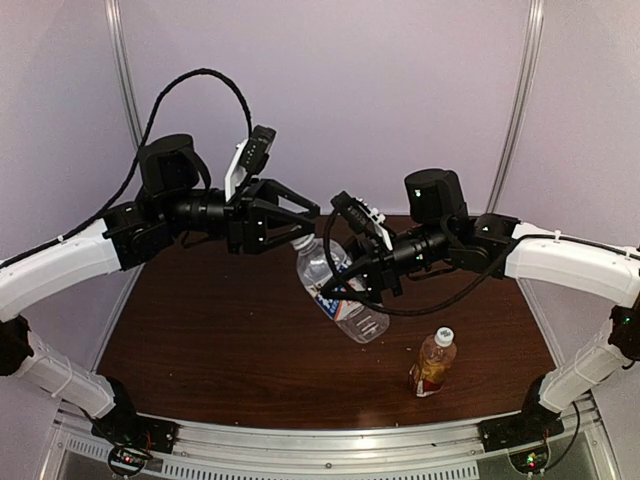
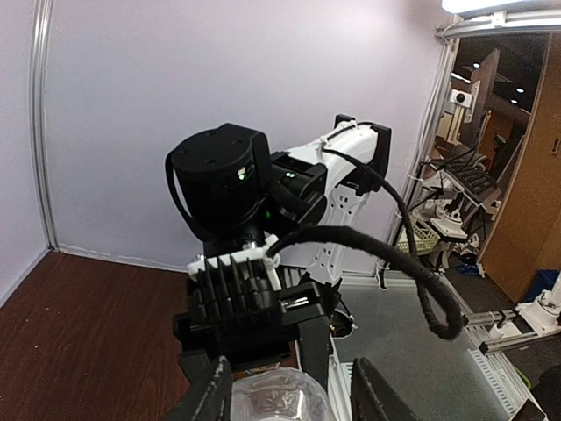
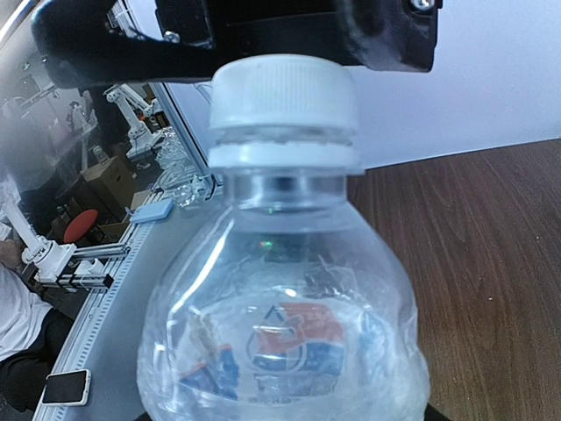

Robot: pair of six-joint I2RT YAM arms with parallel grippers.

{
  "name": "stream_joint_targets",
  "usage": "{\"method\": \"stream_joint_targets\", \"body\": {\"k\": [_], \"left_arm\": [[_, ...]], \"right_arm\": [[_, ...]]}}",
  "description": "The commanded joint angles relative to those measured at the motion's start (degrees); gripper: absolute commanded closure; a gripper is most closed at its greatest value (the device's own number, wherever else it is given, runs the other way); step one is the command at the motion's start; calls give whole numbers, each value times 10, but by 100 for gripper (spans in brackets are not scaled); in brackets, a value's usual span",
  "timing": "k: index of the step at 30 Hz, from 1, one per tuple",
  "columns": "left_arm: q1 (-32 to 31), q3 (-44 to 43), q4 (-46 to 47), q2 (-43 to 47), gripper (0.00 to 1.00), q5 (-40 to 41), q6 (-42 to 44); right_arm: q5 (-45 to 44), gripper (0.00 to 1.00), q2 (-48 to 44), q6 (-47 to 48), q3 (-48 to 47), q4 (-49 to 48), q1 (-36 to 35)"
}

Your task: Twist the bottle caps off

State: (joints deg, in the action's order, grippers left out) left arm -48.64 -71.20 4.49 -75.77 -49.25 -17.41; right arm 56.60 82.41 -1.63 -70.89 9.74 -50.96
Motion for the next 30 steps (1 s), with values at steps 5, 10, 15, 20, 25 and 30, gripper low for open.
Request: {"method": "stream_joint_targets", "body": {"k": [5,10,15,20,25,30], "left_arm": [[13,-6,18,3,57,-22,5],[13,13,30,9,57,-24,1],[13,12,25,7,63,-22,0],[13,13,21,6,70,-17,3],[13,11,19,2,90,-2,-5],[13,-15,-2,-11,100,95,-64]], "right_arm": [[14,66,-22,1,-9,-9,8],[21,66,-20,-5,-8,-17,12],[20,66,-25,-9,-4,-24,12],[19,66,-28,-16,-1,-35,15],[-27,67,-32,-24,0,-39,19],[-153,66,-40,-5,-3,-18,18]]}}
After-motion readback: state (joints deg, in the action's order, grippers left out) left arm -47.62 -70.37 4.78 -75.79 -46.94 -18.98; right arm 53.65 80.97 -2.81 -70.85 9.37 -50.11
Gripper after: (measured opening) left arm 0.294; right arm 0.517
